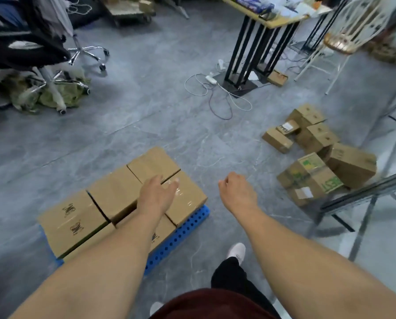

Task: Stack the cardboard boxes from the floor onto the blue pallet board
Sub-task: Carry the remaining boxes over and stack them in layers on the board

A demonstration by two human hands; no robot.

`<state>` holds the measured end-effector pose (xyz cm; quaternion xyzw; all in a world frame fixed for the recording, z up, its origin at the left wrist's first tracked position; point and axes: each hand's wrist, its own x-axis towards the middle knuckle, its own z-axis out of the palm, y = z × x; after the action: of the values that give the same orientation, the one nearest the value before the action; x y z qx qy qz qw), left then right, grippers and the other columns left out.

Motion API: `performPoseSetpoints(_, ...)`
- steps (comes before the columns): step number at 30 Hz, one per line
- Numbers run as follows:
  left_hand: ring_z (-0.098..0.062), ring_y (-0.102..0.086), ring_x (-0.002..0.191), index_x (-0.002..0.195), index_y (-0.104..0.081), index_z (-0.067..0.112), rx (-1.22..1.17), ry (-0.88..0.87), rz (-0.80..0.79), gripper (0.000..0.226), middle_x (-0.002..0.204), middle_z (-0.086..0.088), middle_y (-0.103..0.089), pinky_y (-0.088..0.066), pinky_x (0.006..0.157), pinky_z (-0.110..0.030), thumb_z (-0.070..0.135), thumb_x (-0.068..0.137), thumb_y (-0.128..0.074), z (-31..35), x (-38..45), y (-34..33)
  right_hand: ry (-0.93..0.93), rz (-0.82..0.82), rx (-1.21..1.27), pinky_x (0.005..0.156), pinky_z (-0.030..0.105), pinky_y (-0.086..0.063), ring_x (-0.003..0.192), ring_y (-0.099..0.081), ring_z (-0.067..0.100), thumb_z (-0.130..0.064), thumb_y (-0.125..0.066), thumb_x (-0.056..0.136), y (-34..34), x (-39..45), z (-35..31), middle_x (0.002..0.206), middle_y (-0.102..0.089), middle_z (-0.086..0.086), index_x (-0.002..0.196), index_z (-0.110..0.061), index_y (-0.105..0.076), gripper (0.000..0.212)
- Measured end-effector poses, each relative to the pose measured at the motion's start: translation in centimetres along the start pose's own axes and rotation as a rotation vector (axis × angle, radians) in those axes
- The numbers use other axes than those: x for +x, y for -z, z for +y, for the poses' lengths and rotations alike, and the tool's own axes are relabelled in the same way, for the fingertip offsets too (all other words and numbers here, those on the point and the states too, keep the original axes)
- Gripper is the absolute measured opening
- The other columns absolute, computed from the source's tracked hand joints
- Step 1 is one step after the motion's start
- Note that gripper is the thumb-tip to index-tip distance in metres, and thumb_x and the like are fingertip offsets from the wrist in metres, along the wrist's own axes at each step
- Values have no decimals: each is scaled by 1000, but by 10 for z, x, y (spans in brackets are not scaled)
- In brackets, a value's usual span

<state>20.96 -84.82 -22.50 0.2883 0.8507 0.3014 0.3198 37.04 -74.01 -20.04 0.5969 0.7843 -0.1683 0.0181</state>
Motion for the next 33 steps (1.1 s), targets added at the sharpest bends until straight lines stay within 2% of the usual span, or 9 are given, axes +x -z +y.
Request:
performPoseSetpoints(4,-23,-28,137,143,-32,15,99,-96,-20,70,150,-4,-31,-27,110,-39,57,89,-43,54,29,-32,-76,59,44,73,33,-34,98,-56,32,-33,-34,95,24,35,39,114,-54,12,108,-9,-55,34)
performPoseSetpoints(8,-25,-29,137,142,-34,11,166,-174,-52,68,149,-9,-34,-26,111,-38,55,92,-39,120,67,-80,-139,117,70,78,36,-42,100,-57,32,-42,-31,96,58,88,87,114,-56,13,106,-9,-59,44)
performPoseSetpoints(12,-28,-32,136,142,-35,10,182,-214,-120,64,148,-11,-35,-26,111,-39,53,95,-32,197,104,-140,-176,132,104,82,39,-43,104,-55,33,-47,-25,98,96,147,146,116,-55,13,111,-9,-57,51)
performPoseSetpoints(15,-28,-33,136,141,-37,9,202,-231,-162,61,148,-12,-35,-26,111,-39,50,96,-33,251,128,-187,-219,128,89,84,39,-43,109,-53,33,-46,-26,98,122,191,192,119,-55,14,114,-10,-55,49)
performPoseSetpoints(19,-26,-32,136,142,-35,8,190,-270,-194,61,148,-13,-34,-26,111,-35,45,94,-44,312,153,-245,-259,134,94,85,38,-43,110,-53,32,-38,-35,97,147,248,248,121,-54,13,115,-10,-55,39)
performPoseSetpoints(24,-25,-27,139,145,-29,10,244,-293,-249,67,151,-10,-29,-21,113,-36,46,91,-48,362,185,-289,-309,104,133,83,37,-43,108,-54,30,-36,-39,94,147,299,284,118,-55,11,113,-12,-53,34)
performPoseSetpoints(30,-24,-26,139,146,-27,14,270,-312,-278,67,151,-8,-29,-23,111,-37,47,91,-46,423,258,-335,-391,108,158,74,35,-39,103,-55,31,-42,-31,96,159,388,320,114,-57,12,111,-11,-57,42)
performPoseSetpoints(33,-24,-28,139,145,-28,14,289,-339,-300,67,151,-8,-30,-25,111,-39,48,91,-46,465,305,-361,-429,146,209,82,38,-42,107,-54,33,-45,-30,97,179,446,338,116,-55,14,112,-9,-55,46)
